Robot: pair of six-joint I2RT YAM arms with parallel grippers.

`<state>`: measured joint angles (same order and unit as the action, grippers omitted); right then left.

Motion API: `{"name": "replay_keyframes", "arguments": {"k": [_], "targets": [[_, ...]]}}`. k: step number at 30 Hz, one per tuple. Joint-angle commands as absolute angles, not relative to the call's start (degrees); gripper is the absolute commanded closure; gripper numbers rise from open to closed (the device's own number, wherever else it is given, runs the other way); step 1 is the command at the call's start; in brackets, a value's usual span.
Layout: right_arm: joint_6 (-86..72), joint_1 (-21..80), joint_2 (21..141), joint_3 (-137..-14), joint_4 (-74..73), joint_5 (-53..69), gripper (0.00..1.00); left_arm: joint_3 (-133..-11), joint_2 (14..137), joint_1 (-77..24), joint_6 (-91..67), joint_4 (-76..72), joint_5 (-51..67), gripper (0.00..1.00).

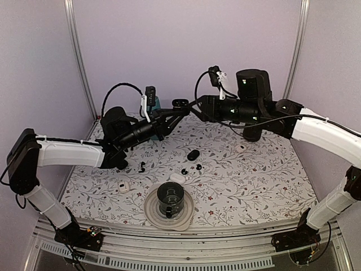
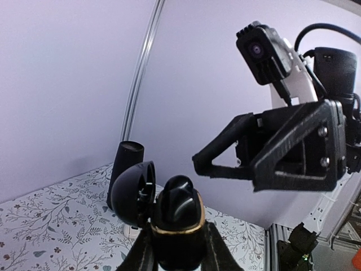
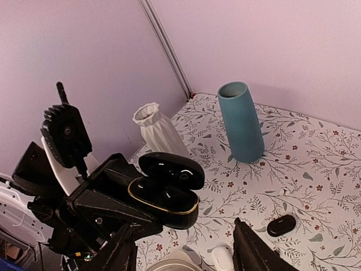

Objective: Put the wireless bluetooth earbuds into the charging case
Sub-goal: Insert the right earbud into the right side groove of the charging case, then close the charging case.

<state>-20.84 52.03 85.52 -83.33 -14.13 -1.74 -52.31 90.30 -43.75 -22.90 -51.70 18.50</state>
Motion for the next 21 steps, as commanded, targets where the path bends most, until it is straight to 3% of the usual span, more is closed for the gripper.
{"name": "replay_keyframes", "arguments": {"k": [1, 7, 11, 21], "targets": [[-21.47, 47.04, 80.66, -80.09, -9.70, 10.42, 0.38, -51.21, 88.10, -42.77, -21.38, -54.23, 22.16, 1.00], [-25.00, 41.22, 80.01, -75.01, -0.10, 30.84, 0.22, -51.03, 87.20, -42.40, -21.34, -54.52, 29.07, 1.00], [-26.76, 40.45, 81.07, -72.90, 5.48, 37.93, 0.12, -51.68, 87.14, -42.42, -22.08, -54.51, 34.87, 1.00], [-30.53, 40.39, 85.27, -72.94, 13.21, 47.55, 0.05, -53.63, 88.54, -42.50, -24.56, -55.35, 42.85, 1.00]]}}
